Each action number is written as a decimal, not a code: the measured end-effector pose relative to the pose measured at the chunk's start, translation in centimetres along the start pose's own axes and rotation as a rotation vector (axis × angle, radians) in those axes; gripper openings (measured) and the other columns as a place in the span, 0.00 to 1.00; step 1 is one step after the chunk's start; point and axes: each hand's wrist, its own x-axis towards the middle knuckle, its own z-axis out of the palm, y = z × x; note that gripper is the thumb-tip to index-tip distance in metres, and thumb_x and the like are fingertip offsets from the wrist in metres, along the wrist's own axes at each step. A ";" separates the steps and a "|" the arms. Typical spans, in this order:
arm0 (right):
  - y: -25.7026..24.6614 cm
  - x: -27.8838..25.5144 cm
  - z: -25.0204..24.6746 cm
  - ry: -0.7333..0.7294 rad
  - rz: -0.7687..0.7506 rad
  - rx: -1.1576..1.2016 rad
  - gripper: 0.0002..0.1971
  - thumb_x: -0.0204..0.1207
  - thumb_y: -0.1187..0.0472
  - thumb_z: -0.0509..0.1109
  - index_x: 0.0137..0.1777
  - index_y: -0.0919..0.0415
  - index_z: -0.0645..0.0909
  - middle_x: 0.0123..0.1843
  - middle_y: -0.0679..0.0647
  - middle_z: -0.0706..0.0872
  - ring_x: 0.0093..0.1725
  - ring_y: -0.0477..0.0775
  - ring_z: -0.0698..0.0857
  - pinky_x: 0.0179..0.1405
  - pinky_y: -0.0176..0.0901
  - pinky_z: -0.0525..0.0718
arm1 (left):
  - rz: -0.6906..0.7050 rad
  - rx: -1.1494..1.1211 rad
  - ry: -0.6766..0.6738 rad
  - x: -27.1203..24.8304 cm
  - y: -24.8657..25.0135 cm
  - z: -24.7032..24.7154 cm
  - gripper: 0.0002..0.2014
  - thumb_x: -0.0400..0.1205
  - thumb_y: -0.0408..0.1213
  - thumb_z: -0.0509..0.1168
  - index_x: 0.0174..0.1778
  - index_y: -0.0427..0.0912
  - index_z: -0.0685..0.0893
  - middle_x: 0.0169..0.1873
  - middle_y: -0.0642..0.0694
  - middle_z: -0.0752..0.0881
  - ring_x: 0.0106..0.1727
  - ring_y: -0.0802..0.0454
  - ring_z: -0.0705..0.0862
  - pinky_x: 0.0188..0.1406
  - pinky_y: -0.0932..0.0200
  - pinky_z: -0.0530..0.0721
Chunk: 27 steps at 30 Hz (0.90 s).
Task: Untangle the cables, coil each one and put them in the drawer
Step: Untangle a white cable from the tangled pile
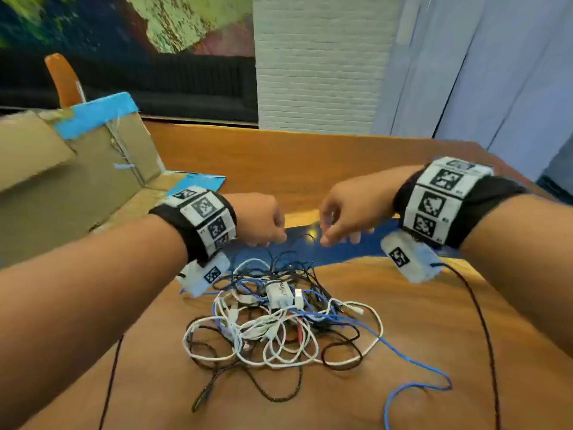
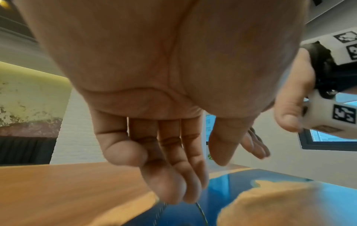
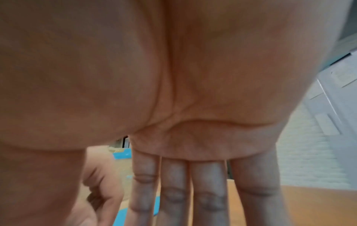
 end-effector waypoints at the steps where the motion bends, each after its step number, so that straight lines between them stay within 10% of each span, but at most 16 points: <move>1: -0.3 0.1 2.1 -0.042 0.019 0.004 0.17 0.75 0.35 0.75 0.49 0.47 0.87 0.40 0.43 0.94 0.39 0.43 0.93 0.47 0.52 0.93 | -0.006 -0.020 -0.025 -0.6 0.0 1.6 0.15 0.86 0.52 0.65 0.42 0.48 0.91 0.35 0.52 0.93 0.34 0.54 0.89 0.39 0.56 0.87; 10: -4.0 -2.0 15.2 0.041 0.131 -0.155 0.32 0.75 0.36 0.76 0.74 0.50 0.76 0.65 0.50 0.84 0.63 0.57 0.83 0.59 0.50 0.82 | 0.020 -0.041 0.069 -5.7 3.2 10.0 0.13 0.77 0.57 0.76 0.48 0.53 0.86 0.45 0.54 0.88 0.47 0.52 0.85 0.45 0.53 0.84; 14: -4.7 -2.4 17.6 0.184 0.170 -0.034 0.20 0.78 0.51 0.77 0.68 0.50 0.78 0.62 0.52 0.86 0.57 0.58 0.85 0.51 0.48 0.83 | -0.022 0.074 0.069 -7.1 4.5 12.9 0.21 0.74 0.55 0.77 0.60 0.56 0.81 0.53 0.51 0.87 0.54 0.47 0.84 0.49 0.53 0.84; 17: -4.3 -2.7 17.9 0.227 0.222 -0.038 0.11 0.79 0.60 0.70 0.60 0.52 0.84 0.56 0.55 0.89 0.52 0.58 0.87 0.53 0.54 0.90 | -0.034 0.047 0.173 -7.7 4.6 13.0 0.05 0.81 0.47 0.71 0.48 0.51 0.86 0.44 0.50 0.88 0.51 0.45 0.86 0.42 0.56 0.78; 22: -2.0 -4.5 17.3 0.341 0.259 0.058 0.07 0.84 0.55 0.67 0.56 0.48 0.86 0.54 0.52 0.89 0.50 0.56 0.87 0.50 0.52 0.89 | -0.077 -0.217 0.439 -7.9 3.2 9.8 0.11 0.83 0.48 0.70 0.36 0.51 0.88 0.33 0.53 0.87 0.33 0.54 0.84 0.28 0.60 0.75; 27: 0.5 -5.6 17.6 0.516 0.263 0.268 0.04 0.82 0.53 0.71 0.52 0.45 0.86 0.56 0.48 0.87 0.53 0.53 0.85 0.47 0.44 0.80 | 0.001 -0.512 0.731 -7.8 5.0 7.4 0.10 0.85 0.49 0.68 0.39 0.53 0.84 0.37 0.54 0.86 0.38 0.55 0.83 0.37 0.55 0.80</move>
